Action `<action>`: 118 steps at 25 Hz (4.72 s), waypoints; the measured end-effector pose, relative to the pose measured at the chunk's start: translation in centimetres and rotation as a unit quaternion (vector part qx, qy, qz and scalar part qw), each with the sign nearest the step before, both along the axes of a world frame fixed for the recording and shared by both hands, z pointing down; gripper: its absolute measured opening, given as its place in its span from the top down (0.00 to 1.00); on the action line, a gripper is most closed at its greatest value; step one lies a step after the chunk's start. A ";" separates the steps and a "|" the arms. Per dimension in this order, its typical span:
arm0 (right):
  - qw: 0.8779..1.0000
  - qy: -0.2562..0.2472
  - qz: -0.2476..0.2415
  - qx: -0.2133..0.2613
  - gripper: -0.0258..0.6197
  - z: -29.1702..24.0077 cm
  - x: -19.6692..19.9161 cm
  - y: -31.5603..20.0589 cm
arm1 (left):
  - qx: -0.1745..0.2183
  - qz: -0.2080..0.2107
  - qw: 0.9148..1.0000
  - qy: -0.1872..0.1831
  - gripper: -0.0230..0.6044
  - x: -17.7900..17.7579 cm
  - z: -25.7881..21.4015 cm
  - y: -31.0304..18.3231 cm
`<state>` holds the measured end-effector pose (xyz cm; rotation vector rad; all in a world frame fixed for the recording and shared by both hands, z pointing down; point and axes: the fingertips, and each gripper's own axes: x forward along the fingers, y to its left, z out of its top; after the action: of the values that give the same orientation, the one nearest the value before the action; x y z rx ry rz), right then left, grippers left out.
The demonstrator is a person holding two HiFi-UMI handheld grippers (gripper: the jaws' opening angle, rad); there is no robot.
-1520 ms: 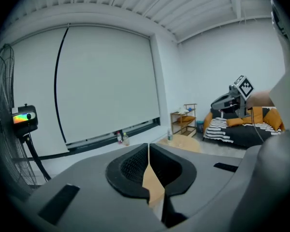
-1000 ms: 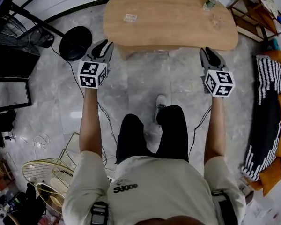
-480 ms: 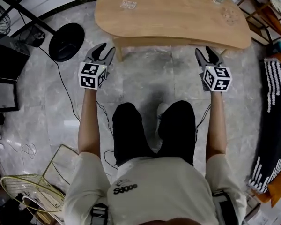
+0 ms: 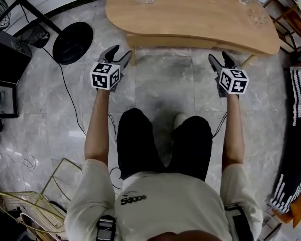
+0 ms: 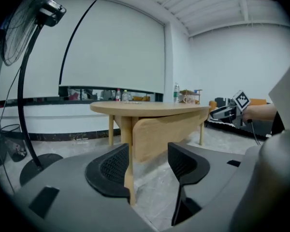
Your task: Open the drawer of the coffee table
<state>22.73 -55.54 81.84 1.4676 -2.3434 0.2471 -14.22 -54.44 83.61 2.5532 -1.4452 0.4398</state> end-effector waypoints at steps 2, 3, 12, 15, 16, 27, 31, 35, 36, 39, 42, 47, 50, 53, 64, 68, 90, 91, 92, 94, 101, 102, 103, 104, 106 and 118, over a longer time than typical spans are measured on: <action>1.000 0.003 -0.001 -0.003 0.57 0.9 -0.2 -1.4 | -0.003 -0.004 1.000 0.009 0.55 -0.3 0.8 -1.1; 1.000 0.004 0.000 -0.005 0.57 1.4 -0.2 -2.0 | -0.005 -0.006 1.000 0.011 0.54 -0.3 1.2 -1.5; 0.999 0.007 -0.003 -0.031 0.54 4.1 0.2 -6.5 | -0.025 -0.002 1.000 -0.012 0.53 1.7 3.7 -4.6; 0.999 0.006 -0.008 -0.032 0.54 4.1 0.1 -7.7 | -0.011 0.003 1.000 -0.022 0.53 2.1 3.2 -5.7; 0.999 0.013 -0.008 -0.032 0.54 4.0 0.0 -8.1 | -0.005 0.006 1.000 -0.026 0.53 2.3 3.0 -5.9; 1.000 0.018 -0.003 -0.026 0.54 4.3 -1.5 -7.5 | -0.016 -0.021 1.000 -0.003 0.60 2.2 2.7 -6.3; 0.999 0.014 -0.003 -0.033 0.54 4.4 -1.4 -6.7 | -0.021 -0.034 0.999 -0.001 0.60 2.4 2.9 -5.6; 0.999 0.004 0.005 -0.037 0.54 4.0 -1.4 -5.9 | -0.022 -0.028 0.999 0.000 0.60 2.3 2.6 -5.0; 0.999 0.005 0.006 -0.037 0.54 4.0 -1.4 -5.6 | -0.022 -0.027 0.999 0.000 0.60 2.2 2.6 -4.8; 0.999 0.010 0.005 -0.044 0.54 4.2 -1.6 -4.7 | -0.027 -0.025 0.999 -0.001 0.60 2.2 2.7 -4.3; 0.999 0.007 0.008 -0.052 0.54 4.1 -1.6 -3.9 | -0.034 -0.023 0.999 -0.002 0.60 2.2 2.6 -3.5; 0.998 -0.006 0.020 -0.055 0.54 4.1 -1.6 -2.6 | -0.037 -0.020 0.999 0.000 0.60 2.2 2.6 -2.2; 0.998 -0.004 0.025 -0.054 0.54 4.1 -1.5 -1.8 | -0.036 -0.017 0.999 0.004 0.60 2.2 2.7 -1.3; 0.998 0.001 0.029 -0.052 0.54 4.0 -1.1 -0.9 | -0.038 -0.014 0.999 0.006 0.60 2.3 2.6 -0.4; 0.998 -0.006 0.035 -0.045 0.54 4.1 -0.7 3.6 | -0.045 -0.005 0.999 0.014 0.60 2.5 2.7 4.3; 0.998 -0.009 0.029 -0.053 0.54 4.1 -1.0 5.3 | -0.053 0.012 0.998 0.021 0.62 2.3 2.6 6.1; 0.997 -0.029 0.029 -0.058 0.54 4.2 -0.7 11.2 | -0.070 0.023 0.996 0.049 0.62 2.9 2.5 11.9; 0.997 -0.029 0.031 -0.057 0.54 4.1 -0.6 11.3 | -0.070 0.024 0.996 0.049 0.62 3.0 2.5 12.1; 0.998 -0.028 0.032 -0.056 0.54 4.1 -0.6 11.5 | -0.070 0.024 0.996 0.050 0.62 2.9 2.4 12.2; 0.998 -0.028 0.033 -0.053 0.54 4.1 -0.7 11.7 | -0.069 0.023 0.996 0.052 0.62 2.7 2.5 12.5; 0.997 -0.037 0.035 -0.056 0.53 4.9 -0.5 13.1 | -0.080 0.026 0.995 0.053 0.62 3.0 3.2 14.0; 0.997 -0.037 0.035 -0.056 0.53 5.0 -0.5 13.3 | -0.082 0.028 0.995 0.051 0.62 3.0 3.3 14.2; 0.997 -0.038 0.035 -0.056 0.53 5.1 -0.4 13.5 | -0.084 0.030 0.995 0.050 0.62 3.0 3.5 14.3; 0.997 -0.039 0.036 -0.057 0.53 5.3 -0.5 13.6 | -0.086 0.031 0.995 0.048 0.62 3.0 3.7 14.4; 0.997 -0.043 0.035 -0.060 0.53 5.7 -0.6 13.8 | -0.090 0.032 0.994 0.043 0.62 3.0 4.2 14.5; 0.994 -0.052 0.045 -0.084 0.51 8.1 -0.4 13.6 | -0.112 0.046 0.992 0.024 0.61 3.4 6.7 14.5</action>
<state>22.37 -41.92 89.93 1.5118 -2.2760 0.5429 -10.78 -39.95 90.35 2.4392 -1.1919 0.5184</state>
